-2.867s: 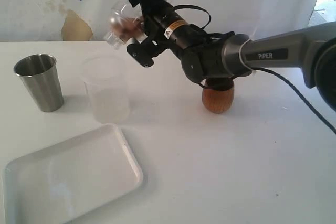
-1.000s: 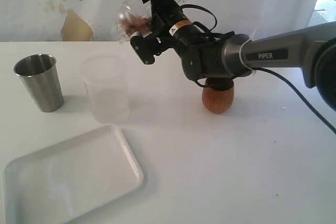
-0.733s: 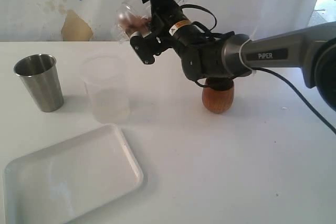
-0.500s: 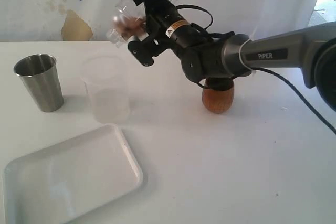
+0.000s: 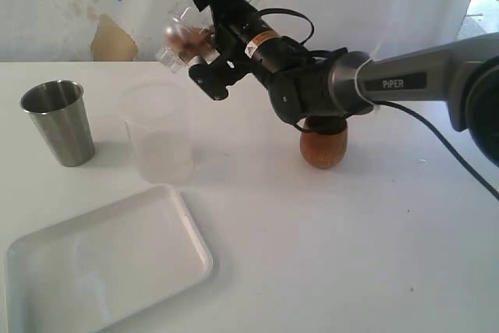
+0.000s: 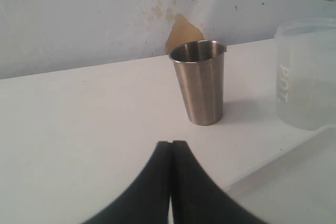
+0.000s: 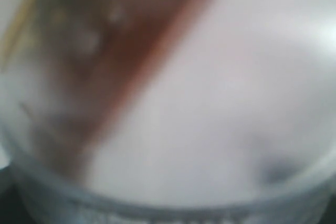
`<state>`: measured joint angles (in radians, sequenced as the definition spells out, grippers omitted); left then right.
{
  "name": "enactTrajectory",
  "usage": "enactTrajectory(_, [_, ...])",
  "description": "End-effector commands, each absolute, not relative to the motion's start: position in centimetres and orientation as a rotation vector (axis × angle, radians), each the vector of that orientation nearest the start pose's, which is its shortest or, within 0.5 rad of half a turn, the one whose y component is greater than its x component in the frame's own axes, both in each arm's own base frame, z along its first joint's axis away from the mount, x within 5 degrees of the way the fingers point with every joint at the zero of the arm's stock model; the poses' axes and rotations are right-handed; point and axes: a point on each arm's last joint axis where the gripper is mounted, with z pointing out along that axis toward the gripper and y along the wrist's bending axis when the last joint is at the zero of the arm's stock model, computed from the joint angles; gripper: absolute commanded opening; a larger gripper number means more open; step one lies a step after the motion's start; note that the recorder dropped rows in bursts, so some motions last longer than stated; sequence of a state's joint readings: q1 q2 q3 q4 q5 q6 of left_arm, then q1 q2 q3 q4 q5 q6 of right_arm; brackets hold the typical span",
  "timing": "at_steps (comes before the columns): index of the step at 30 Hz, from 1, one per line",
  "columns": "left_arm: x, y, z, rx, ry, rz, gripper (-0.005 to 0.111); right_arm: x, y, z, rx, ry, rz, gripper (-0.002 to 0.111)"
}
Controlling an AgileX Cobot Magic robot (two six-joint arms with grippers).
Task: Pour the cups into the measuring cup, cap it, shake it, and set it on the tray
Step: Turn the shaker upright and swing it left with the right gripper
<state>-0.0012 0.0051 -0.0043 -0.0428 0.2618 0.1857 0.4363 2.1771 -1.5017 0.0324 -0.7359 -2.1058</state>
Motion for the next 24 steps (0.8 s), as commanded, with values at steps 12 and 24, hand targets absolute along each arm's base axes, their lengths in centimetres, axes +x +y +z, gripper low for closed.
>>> enactTrajectory(12, [5.5,-0.1,19.0,0.132,1.735,0.093,0.0,46.4,18.3,22.3,0.081,1.556,0.197,0.0])
enactTrajectory(24, [5.5,-0.1,19.0,0.132,1.735,0.093,0.0,46.2,18.5,22.1,0.011,1.635,0.128,0.0])
